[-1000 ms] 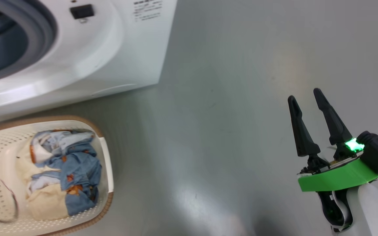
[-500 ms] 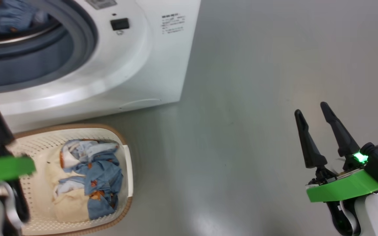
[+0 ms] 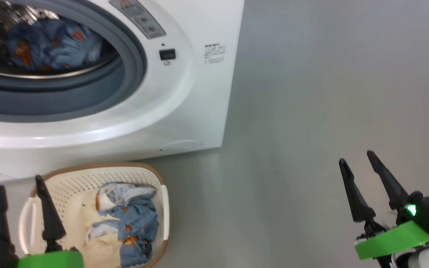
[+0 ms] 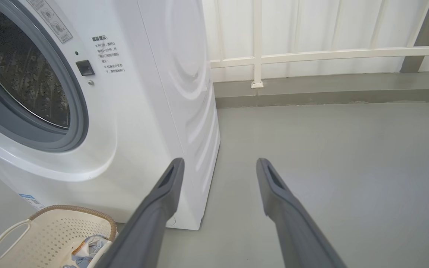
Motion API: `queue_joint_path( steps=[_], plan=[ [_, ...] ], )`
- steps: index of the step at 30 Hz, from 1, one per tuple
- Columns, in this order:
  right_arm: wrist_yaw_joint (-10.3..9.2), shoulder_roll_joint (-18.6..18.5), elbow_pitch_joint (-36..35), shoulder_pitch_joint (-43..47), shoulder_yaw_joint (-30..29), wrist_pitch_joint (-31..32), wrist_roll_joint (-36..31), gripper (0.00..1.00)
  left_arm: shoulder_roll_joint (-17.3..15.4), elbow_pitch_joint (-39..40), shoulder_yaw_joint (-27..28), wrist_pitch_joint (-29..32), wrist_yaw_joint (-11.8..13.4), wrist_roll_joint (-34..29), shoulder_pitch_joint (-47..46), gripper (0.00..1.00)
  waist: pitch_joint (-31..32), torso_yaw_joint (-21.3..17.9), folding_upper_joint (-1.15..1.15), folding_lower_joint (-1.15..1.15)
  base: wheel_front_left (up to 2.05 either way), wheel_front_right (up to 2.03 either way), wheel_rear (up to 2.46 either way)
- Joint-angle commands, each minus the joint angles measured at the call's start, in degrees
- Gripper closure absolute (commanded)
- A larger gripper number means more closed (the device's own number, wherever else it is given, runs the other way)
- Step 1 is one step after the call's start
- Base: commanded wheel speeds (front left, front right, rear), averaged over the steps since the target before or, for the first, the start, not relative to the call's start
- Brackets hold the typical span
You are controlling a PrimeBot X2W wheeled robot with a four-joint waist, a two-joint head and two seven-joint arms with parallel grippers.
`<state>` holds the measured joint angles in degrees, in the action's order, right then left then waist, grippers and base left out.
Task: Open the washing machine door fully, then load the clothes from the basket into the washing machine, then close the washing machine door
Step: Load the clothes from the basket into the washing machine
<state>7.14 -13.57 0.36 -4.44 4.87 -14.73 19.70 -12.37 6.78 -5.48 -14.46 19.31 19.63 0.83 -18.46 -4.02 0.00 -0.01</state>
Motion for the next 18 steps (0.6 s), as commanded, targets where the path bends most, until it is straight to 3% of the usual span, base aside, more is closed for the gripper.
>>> queue_joint_path(
  steps=[1, 14, 18],
  plan=[
    [0.35, -1.1, -1.1, 1.2, 1.0, -0.3, -0.7, 0.0, -0.6, 2.3, 2.2, -0.5, -0.6, -0.8, 0.0, 0.0, 3.2, 1.6, 0.0, 0.01, 0.0, 0.0, 0.0],
    [0.35, -1.0, -0.1, 6.9, 1.9, -0.3, -1.8, 0.0, 1.6, -0.7, 0.0, -0.5, -7.0, -3.9, 7.1, 0.0, 10.7, 2.4, 0.0, 0.01, 0.0, 0.0, 0.0],
    [0.35, -1.0, -0.1, 7.9, 2.6, -0.3, -2.2, 0.0, 2.0, -1.4, 0.2, -0.5, -7.9, -4.0, 8.8, 0.0, 12.6, 1.8, 0.0, 0.01, 0.0, 0.0, 0.0]
  ],
)
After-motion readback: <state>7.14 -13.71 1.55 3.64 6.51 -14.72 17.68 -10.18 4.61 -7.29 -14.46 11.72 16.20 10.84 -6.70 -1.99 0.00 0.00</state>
